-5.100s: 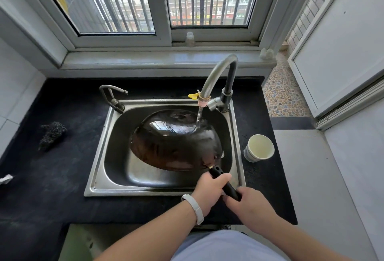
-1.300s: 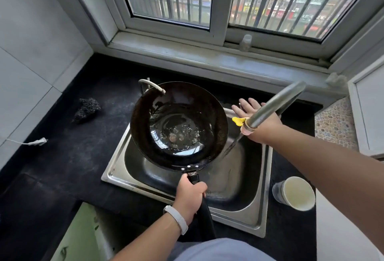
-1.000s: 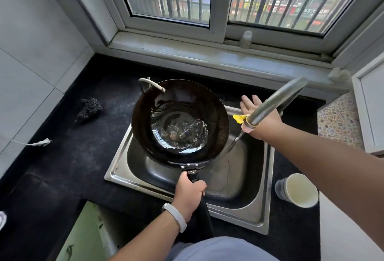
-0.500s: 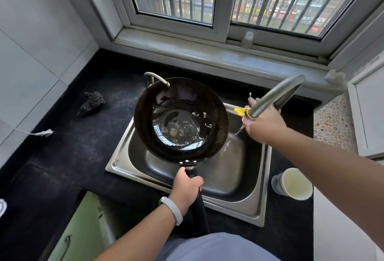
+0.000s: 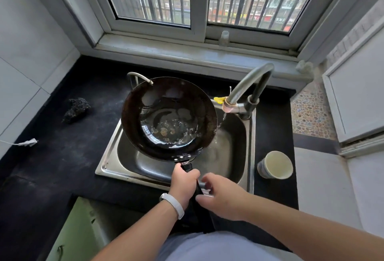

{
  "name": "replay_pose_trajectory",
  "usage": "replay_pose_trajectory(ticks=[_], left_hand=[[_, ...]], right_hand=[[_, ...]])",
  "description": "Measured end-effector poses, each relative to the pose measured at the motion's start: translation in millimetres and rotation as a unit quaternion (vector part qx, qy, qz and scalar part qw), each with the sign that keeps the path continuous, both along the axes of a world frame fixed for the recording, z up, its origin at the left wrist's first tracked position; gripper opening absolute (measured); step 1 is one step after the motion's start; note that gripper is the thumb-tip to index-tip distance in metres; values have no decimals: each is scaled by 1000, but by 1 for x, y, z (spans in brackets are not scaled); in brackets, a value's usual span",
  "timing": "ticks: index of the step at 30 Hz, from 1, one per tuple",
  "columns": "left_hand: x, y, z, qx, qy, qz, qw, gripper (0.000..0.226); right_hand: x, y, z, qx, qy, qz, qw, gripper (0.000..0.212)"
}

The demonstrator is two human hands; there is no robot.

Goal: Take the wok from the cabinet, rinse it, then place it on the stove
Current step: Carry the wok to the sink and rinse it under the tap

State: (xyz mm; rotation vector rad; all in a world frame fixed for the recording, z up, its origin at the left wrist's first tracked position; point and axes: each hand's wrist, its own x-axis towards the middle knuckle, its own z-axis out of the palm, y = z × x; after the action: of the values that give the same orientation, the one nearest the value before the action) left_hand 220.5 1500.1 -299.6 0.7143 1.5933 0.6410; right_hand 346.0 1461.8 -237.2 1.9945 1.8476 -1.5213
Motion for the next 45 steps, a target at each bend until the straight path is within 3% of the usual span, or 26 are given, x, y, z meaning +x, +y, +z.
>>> replay_pose_trajectory(ticks=[4,9,18,25,34,39,45], left_hand=[[14,-6,1,-2,-12,26,1000,14],[34,-13,4,10,9,49,999,11],[60,-20,7,-14,-20,76,997,14],[62,-50,10,-11,-12,57,998,22],[56,-67,19,-34,-74,104,991,11],[59,-72,23,10,-57,102,993,34],[60,-77,30,63,9,76,995,14]], right_hand=[[-6,-18,-7,-39,-18,-9,999,43],[-7,-30,-18,-55,-17,-90,994,26],[13,-37,-19,55,-70,-132,987,16],[42,-49,-23,3,28,-164,986,15],[55,-58,-15,-80,222,-176,955,16],[61,-63,-20,-136,300,-201,923,10],[69,-66,-22,-186,363,-202,891,17]])
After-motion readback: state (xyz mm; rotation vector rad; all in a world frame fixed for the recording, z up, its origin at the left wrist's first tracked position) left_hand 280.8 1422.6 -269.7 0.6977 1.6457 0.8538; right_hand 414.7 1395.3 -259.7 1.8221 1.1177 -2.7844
